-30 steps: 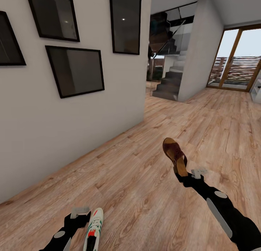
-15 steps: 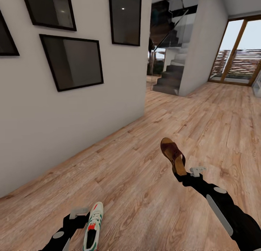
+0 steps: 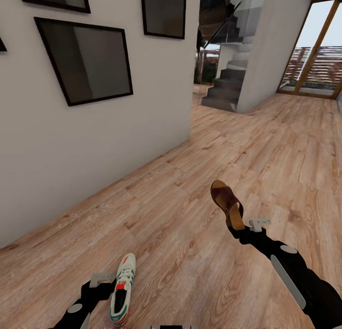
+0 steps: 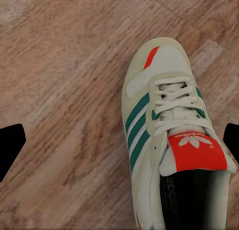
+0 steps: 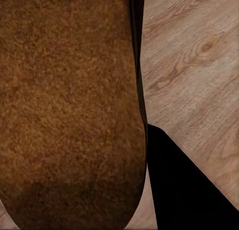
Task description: Pick up the two gym shoes and the two sandals from the corridor floor and place them onto the hallstand (shoe rack) in the corridor, making sure they are on the rack and not on the floor. Arrange them so the two gym shoes are next to each other and the two sandals are next to each other.
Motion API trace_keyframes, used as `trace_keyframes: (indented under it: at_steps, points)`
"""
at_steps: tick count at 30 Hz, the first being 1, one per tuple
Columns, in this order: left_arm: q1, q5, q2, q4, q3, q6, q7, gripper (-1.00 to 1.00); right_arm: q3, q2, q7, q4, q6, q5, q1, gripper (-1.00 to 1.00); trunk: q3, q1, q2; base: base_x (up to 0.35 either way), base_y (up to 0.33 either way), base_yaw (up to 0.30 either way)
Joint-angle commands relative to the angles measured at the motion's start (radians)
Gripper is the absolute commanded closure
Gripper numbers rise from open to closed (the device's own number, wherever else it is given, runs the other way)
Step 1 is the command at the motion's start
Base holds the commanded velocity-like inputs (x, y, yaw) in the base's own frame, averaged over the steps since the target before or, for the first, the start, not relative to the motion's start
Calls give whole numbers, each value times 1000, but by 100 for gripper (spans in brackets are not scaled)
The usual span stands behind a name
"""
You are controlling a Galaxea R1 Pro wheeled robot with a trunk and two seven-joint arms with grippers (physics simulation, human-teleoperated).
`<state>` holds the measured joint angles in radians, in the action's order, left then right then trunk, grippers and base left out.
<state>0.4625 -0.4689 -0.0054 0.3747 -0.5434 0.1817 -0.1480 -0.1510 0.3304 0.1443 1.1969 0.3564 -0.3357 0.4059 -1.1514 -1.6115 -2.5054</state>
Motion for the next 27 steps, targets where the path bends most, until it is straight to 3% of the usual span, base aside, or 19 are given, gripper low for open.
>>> trace_keyframes:
  at_steps: [1,13,24,27]
  points:
    - [1,-7,-1,0,-8,4,-7,-100,-1,1,-1,1,6,-9,1,100,-6,0,-1,0,0,0]
    - [1,-8,-2,0,-4,5,-7,-100,-1,0,-1,0,6,-9,1,100,-8,0,-1,0,0,-115]
    - [-1,-9,-4,-1,-2,4,-15,-100,-2,-1,-1,0,6,-9,1,100,-8,0,-1,0,0,-21]
    - [-27,-29,-4,1,-1,11,-18,-100,-2,-1,-2,0,6,-9,1,100,-8,0,-1,0,0,0]
